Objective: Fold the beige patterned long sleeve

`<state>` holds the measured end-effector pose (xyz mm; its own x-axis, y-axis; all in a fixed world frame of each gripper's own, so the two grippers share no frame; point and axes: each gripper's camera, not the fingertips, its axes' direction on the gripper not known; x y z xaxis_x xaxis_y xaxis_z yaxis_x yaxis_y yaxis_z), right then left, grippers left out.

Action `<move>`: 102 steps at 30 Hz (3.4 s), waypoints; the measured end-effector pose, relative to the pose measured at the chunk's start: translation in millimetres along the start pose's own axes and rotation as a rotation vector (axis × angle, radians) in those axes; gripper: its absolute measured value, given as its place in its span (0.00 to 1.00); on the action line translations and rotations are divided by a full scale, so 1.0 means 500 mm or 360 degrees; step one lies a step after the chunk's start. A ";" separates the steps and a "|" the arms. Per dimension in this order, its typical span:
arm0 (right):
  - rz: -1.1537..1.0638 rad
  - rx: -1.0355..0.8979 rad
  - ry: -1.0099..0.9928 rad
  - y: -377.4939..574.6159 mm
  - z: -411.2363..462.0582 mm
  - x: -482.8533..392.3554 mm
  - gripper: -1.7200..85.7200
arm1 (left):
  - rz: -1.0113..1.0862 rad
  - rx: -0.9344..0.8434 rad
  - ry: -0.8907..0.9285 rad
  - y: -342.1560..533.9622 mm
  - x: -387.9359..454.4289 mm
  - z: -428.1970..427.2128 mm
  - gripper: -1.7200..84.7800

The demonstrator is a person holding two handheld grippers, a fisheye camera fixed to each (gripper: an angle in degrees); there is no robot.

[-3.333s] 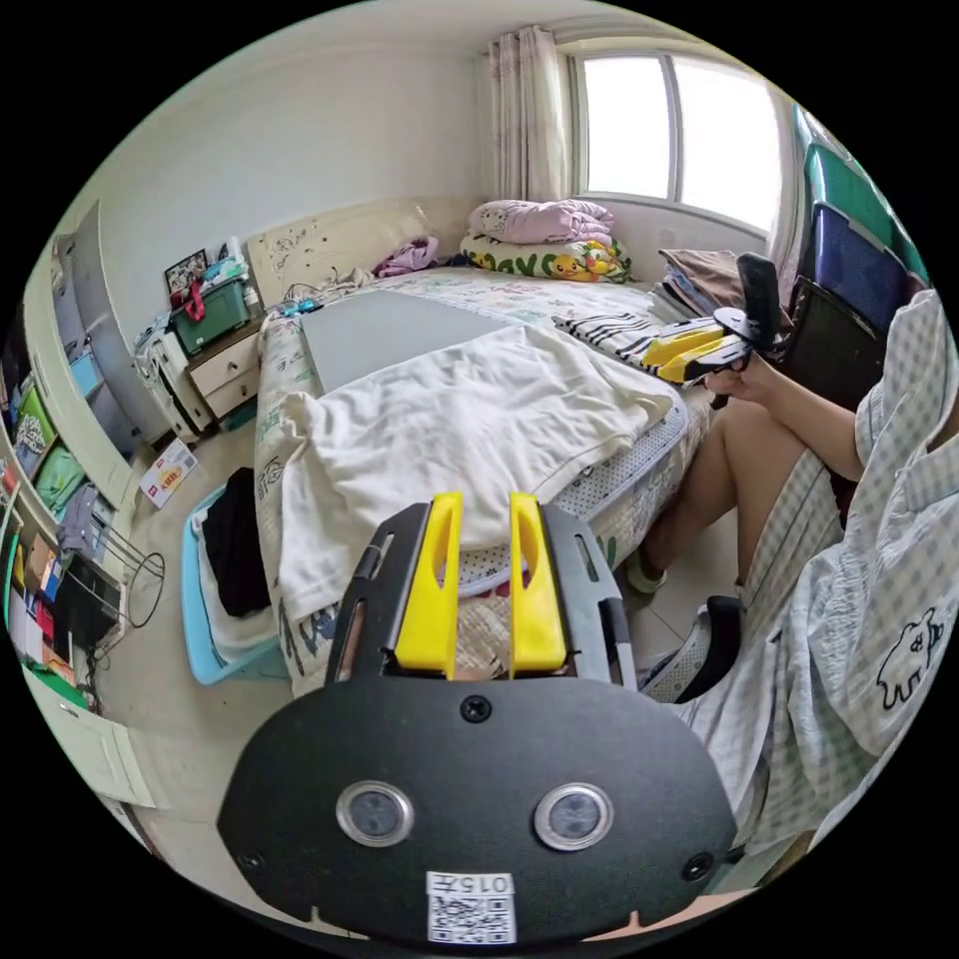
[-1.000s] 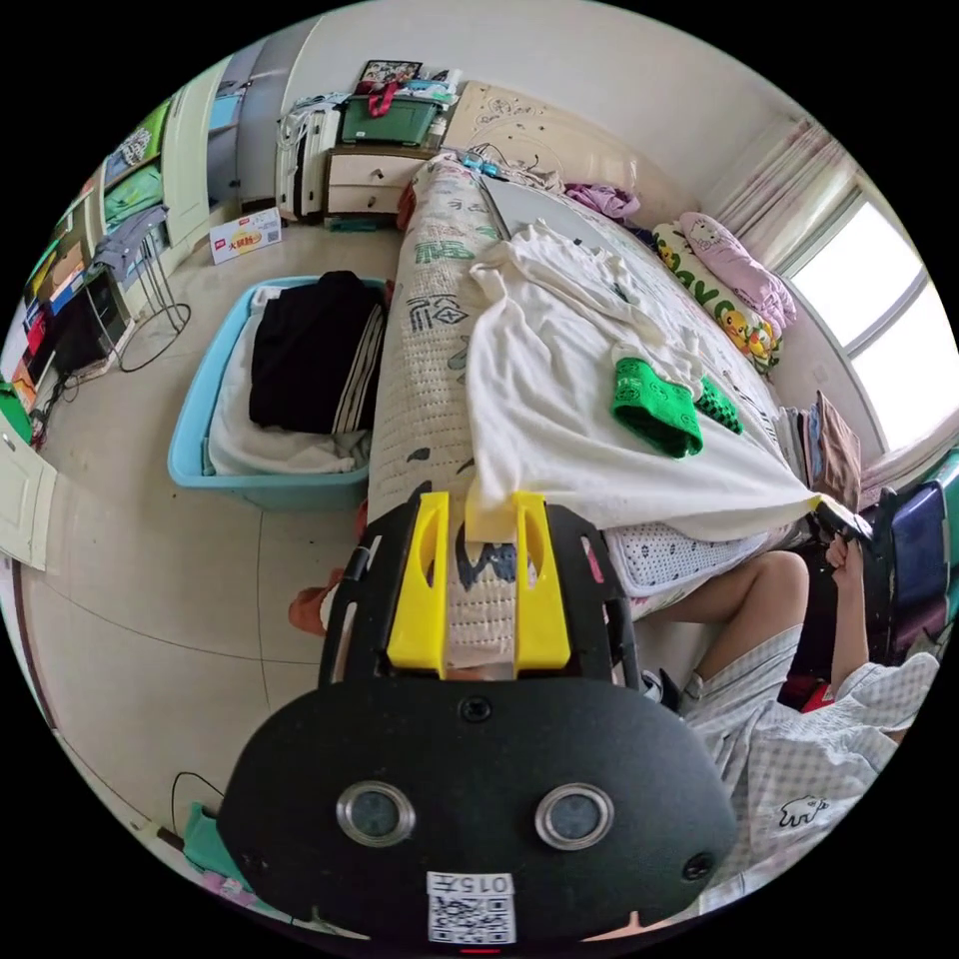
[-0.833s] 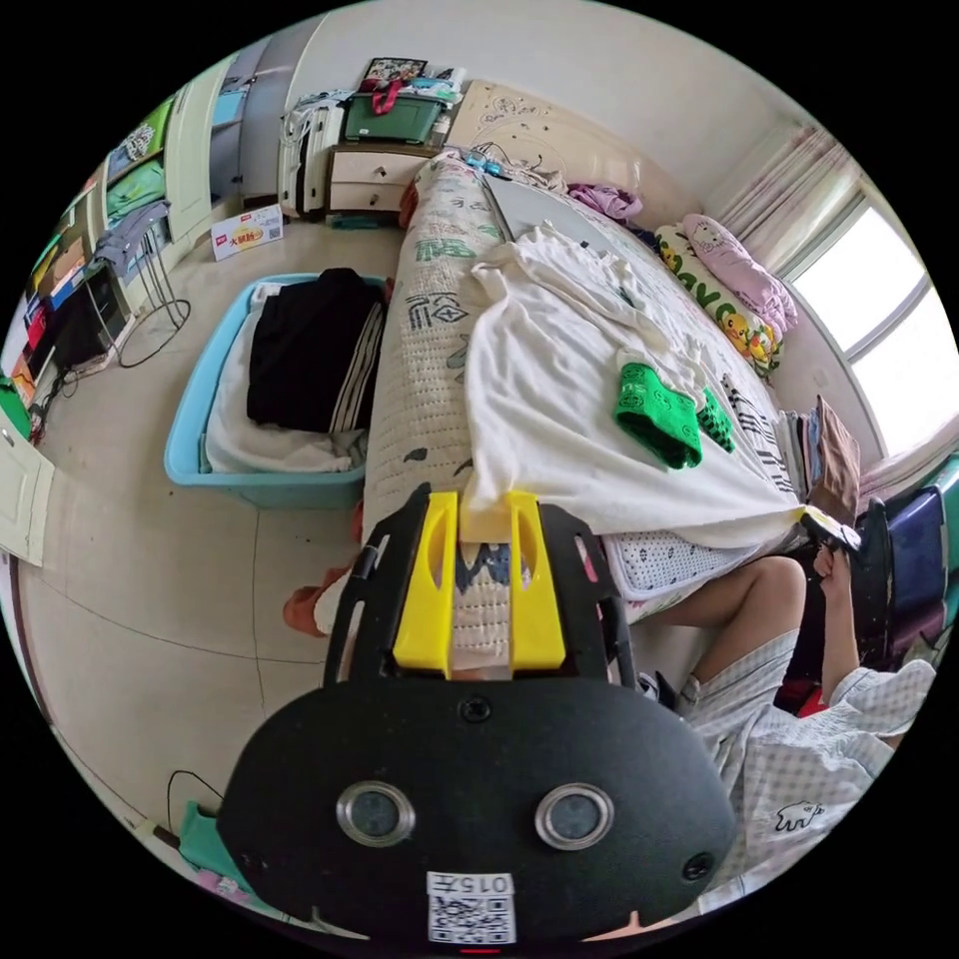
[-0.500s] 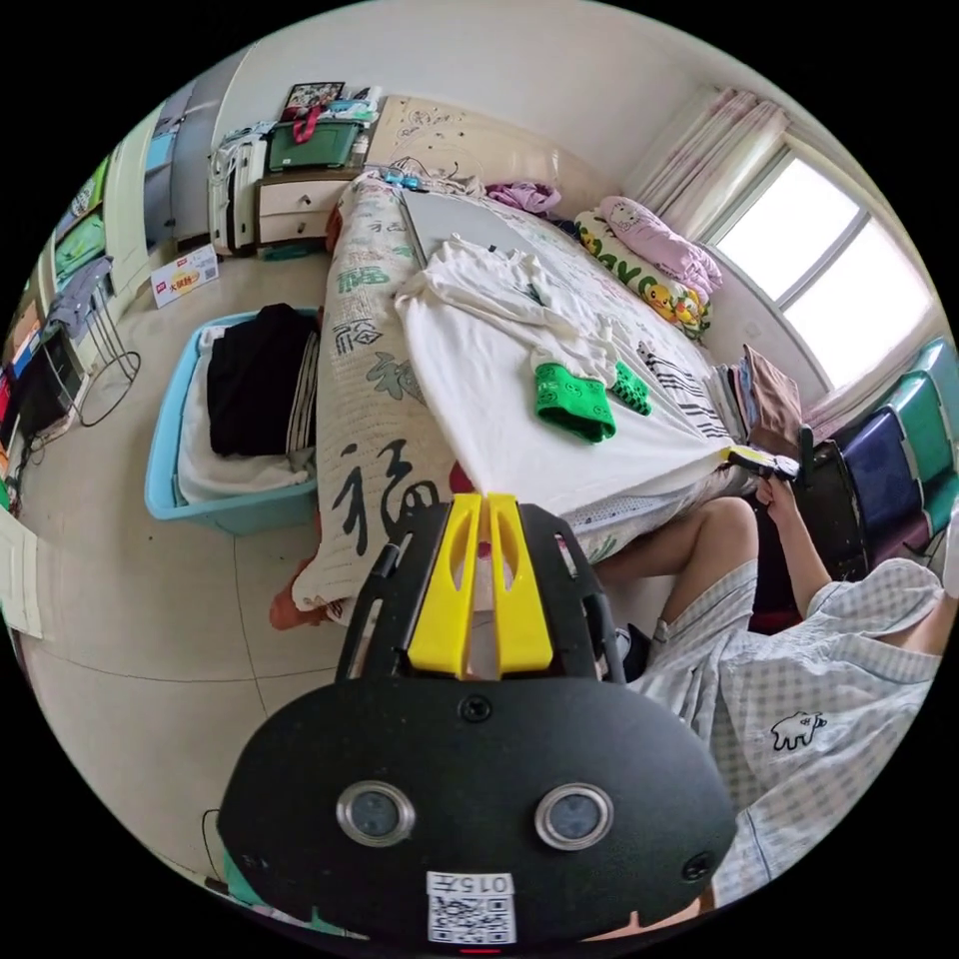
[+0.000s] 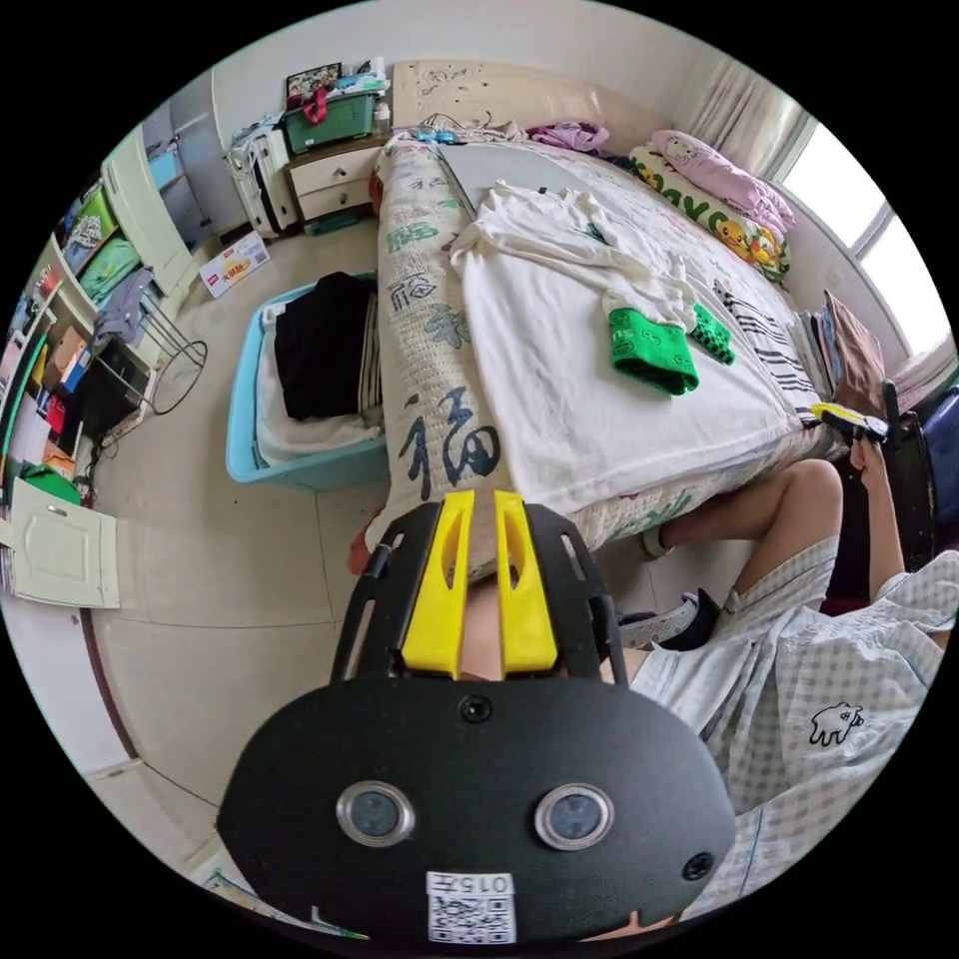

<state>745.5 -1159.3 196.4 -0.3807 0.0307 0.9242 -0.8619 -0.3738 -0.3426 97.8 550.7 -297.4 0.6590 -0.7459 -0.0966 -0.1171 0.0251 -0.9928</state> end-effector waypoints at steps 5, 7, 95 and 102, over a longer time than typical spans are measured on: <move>-0.0109 0.0339 -0.0171 -0.119 -0.035 -0.016 0.10 | 0.0336 0.0425 0.0121 -0.050 0.154 -0.097 0.10; -0.0191 0.0301 -0.0333 -0.214 0.013 -0.036 0.12 | 0.0504 0.0527 0.0230 -0.095 0.234 -0.087 0.13; -0.0092 0.0022 0.0152 -0.908 0.442 -0.160 0.01 | -0.0083 0.0445 0.0027 -1.151 -0.103 0.490 0.02; -0.0100 0.0013 0.0547 -0.972 0.511 -0.157 0.01 | -0.0049 0.0375 -0.0035 -1.254 -0.092 0.576 0.01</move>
<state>1279.9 -1217.0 333.5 -0.4185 0.3635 0.8323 -0.8851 -0.3685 -0.2842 354.8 760.8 309.4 0.6760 -0.7340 -0.0650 0.0780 0.1590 -0.9842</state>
